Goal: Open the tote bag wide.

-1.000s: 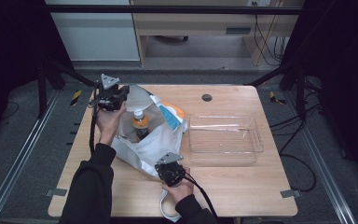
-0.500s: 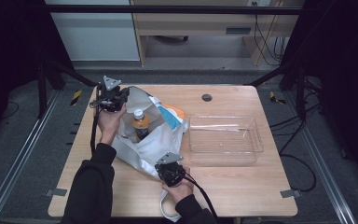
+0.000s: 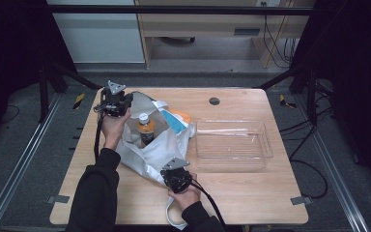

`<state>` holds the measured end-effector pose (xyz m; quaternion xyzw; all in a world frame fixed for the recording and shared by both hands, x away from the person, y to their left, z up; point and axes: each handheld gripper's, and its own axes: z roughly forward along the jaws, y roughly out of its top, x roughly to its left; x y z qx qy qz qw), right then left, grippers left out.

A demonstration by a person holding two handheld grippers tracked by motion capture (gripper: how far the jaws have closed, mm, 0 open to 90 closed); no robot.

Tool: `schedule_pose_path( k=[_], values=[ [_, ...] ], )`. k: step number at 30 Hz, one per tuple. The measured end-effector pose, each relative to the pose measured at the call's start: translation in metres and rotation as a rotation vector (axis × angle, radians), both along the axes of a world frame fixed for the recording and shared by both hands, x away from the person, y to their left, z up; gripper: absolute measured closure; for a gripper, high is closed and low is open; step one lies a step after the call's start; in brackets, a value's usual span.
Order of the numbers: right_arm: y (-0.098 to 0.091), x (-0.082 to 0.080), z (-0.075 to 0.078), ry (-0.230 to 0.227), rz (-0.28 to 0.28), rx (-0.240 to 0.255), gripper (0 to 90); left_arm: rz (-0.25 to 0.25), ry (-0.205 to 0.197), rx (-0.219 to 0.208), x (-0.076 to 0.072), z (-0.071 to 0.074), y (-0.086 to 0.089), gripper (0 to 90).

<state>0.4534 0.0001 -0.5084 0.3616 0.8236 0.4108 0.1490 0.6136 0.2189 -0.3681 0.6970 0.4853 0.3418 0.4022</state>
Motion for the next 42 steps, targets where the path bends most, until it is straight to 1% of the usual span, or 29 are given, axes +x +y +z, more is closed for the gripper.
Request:
schedule_pose_path(
  k=[1,6,11,14,15,21,25,28,31,34,35,36,37,38,39,41,42],
  values=[
    [0.0,0.0,0.0,-0.001,0.002,-0.001,90.0,0.0,0.002,0.01,0.001,-0.001,0.0,87.9],
    [0.0,0.0,0.0,0.002,-0.001,0.001,90.0,0.0,-0.002,0.011,0.002,-0.002,-0.001,87.9],
    [0.0,0.0,0.0,-0.002,0.003,-0.003,90.0,0.005,0.004,0.025,0.004,-0.006,0.0,87.9],
    [0.0,0.0,0.0,-0.003,0.003,-0.003,90.0,0.008,0.009,0.021,0.006,-0.008,0.002,87.9],
    [0.0,0.0,0.0,-0.002,0.004,-0.004,90.0,0.009,0.02,0.011,0.008,-0.01,0.005,87.9],
    [0.0,0.0,0.0,-0.002,0.003,-0.003,90.0,0.01,0.027,0.018,0.009,-0.016,0.005,87.8],
    [0.001,0.0,0.0,-0.001,0.003,-0.003,90.0,0.001,0.037,0.02,0.01,-0.02,0.005,87.8],
    [0.001,0.0,0.0,0.0,0.003,-0.003,90.0,-0.001,0.038,0.023,0.011,-0.022,0.004,87.6],
    [0.001,0.0,0.0,0.0,0.002,-0.002,90.0,0.0,0.031,0.02,0.009,-0.022,0.005,86.8],
    [0.001,0.0,0.0,-0.002,0.002,-0.003,90.0,-0.008,0.038,0.026,0.007,-0.021,0.006,81.8],
    [0.001,0.0,0.0,-0.002,0.002,-0.003,90.0,-0.009,0.044,0.026,0.006,-0.021,0.007,81.8],
    [0.001,0.0,0.0,-0.001,0.0,-0.002,90.0,-0.012,0.044,0.025,0.003,-0.02,0.008,74.5],
    [0.001,0.0,0.0,-0.001,0.0,-0.002,90.0,-0.012,0.044,0.025,0.003,-0.02,0.008,74.1],
    [0.001,0.0,0.0,-0.002,-0.001,-0.004,90.0,-0.021,0.045,0.033,-0.001,-0.018,0.01,72.6],
    [0.001,-0.001,0.0,0.0,-0.002,-0.004,90.0,-0.022,0.034,0.036,-0.003,-0.016,0.011,71.1],
    [0.0,0.0,0.0,0.0,0.001,-0.001,90.0,-0.027,0.016,0.023,-0.008,-0.01,0.014,67.0],
    [0.0,0.0,0.0,0.0,0.001,-0.001,90.0,-0.027,0.016,0.023,-0.008,-0.01,0.014,66.0]
  ],
)
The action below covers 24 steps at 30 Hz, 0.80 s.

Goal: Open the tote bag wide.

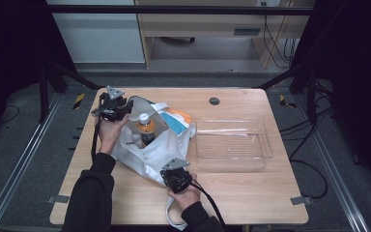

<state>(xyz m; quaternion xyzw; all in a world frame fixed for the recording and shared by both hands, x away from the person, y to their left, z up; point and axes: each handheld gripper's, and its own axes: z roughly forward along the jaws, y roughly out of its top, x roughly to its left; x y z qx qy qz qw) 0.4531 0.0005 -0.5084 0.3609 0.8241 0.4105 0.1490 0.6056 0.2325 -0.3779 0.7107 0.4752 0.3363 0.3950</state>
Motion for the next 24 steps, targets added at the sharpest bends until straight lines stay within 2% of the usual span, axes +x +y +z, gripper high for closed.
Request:
schedule_pose_path(
  k=[3,6,7,12,13,18,24],
  values=[
    [0.0,0.0,0.0,0.0,-0.001,0.001,90.0,-0.012,-0.027,-0.019,-0.011,0.014,0.008,62.9],
    [0.0,0.0,0.0,-0.001,-0.005,0.0,90.0,-0.026,-0.042,-0.027,-0.019,0.02,0.012,61.4],
    [0.0,0.0,0.0,-0.001,-0.004,0.0,90.0,-0.038,-0.053,-0.028,-0.026,0.024,0.015,61.1],
    [0.0,0.0,0.0,0.0,-0.003,0.0,90.0,-0.048,-0.052,-0.036,-0.037,0.027,0.021,62.3],
    [0.0,0.0,0.0,0.001,-0.002,0.002,90.0,-0.052,-0.047,-0.047,-0.041,0.024,0.023,62.6],
    [0.0,0.0,0.0,0.003,-0.004,0.001,90.0,-0.054,-0.02,-0.029,-0.044,0.013,0.026,65.3],
    [0.0,0.0,0.0,0.006,-0.004,0.003,90.0,-0.04,0.029,0.003,-0.034,-0.01,0.023,68.5]
  ],
)
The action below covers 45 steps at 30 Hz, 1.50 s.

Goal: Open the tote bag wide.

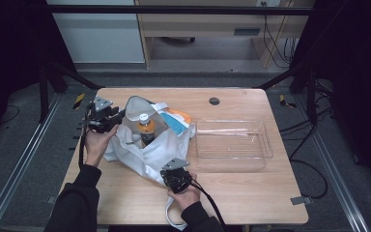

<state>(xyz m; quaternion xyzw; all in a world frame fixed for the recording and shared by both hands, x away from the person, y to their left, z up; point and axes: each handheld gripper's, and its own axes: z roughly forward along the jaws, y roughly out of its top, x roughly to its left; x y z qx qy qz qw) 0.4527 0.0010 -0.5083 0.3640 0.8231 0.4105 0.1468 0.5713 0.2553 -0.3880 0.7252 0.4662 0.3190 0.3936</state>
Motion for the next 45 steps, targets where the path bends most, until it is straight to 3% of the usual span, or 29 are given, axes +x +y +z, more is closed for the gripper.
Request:
schedule_pose_path(
  k=[7,14,22,31,40,45],
  values=[
    [0.0,0.0,0.0,-0.002,-0.001,-0.002,90.0,0.017,-0.008,0.019,0.008,-0.011,-0.005,80.9],
    [0.0,0.0,0.0,0.004,0.002,0.002,90.0,0.023,0.013,0.043,0.016,-0.013,-0.015,82.2],
    [0.002,0.0,0.0,0.001,0.005,0.002,90.0,0.029,0.054,0.047,0.029,-0.029,-0.025,82.4],
    [0.002,0.0,0.0,0.002,0.009,0.001,90.0,0.025,0.059,0.015,0.032,-0.044,-0.024,82.2],
    [0.001,0.001,0.0,0.011,0.004,0.01,90.0,0.009,0.045,-0.013,0.026,-0.037,-0.016,76.5],
    [0.0,0.002,0.001,0.021,-0.006,0.019,90.0,0.005,0.029,-0.032,0.009,-0.026,-0.001,64.7]
  ],
)
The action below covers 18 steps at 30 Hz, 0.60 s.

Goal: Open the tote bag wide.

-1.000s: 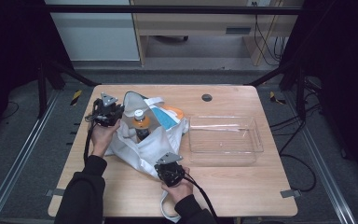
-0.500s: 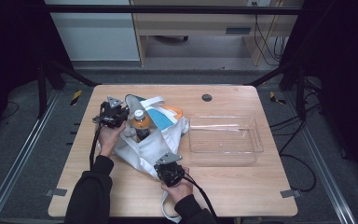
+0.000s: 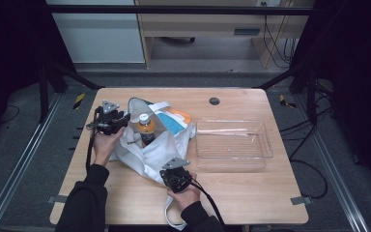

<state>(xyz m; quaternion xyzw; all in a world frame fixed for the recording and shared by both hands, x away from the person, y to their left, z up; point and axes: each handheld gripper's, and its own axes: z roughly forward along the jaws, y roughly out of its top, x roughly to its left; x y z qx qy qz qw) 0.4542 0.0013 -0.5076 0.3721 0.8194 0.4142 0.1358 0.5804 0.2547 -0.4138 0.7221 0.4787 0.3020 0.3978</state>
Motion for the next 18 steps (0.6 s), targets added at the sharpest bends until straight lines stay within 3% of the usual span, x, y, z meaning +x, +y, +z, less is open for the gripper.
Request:
schedule_pose_path(
  k=[7,10,14,18],
  values=[
    [-0.004,-0.002,0.008,-0.016,0.0,0.042,88.7,-0.002,-0.012,0.006,-0.023,0.007,0.018,60.0],
    [-0.008,-0.001,0.023,-0.059,-0.008,0.062,88.2,0.003,0.001,0.003,-0.036,0.003,0.027,59.7],
    [-0.01,0.001,0.035,-0.094,-0.021,0.074,87.4,0.007,0.024,-0.001,-0.041,-0.004,0.03,59.3],
    [-0.015,0.007,0.058,-0.161,-0.055,0.107,84.0,0.012,0.04,-0.017,-0.044,-0.009,0.031,59.4]
  ],
)
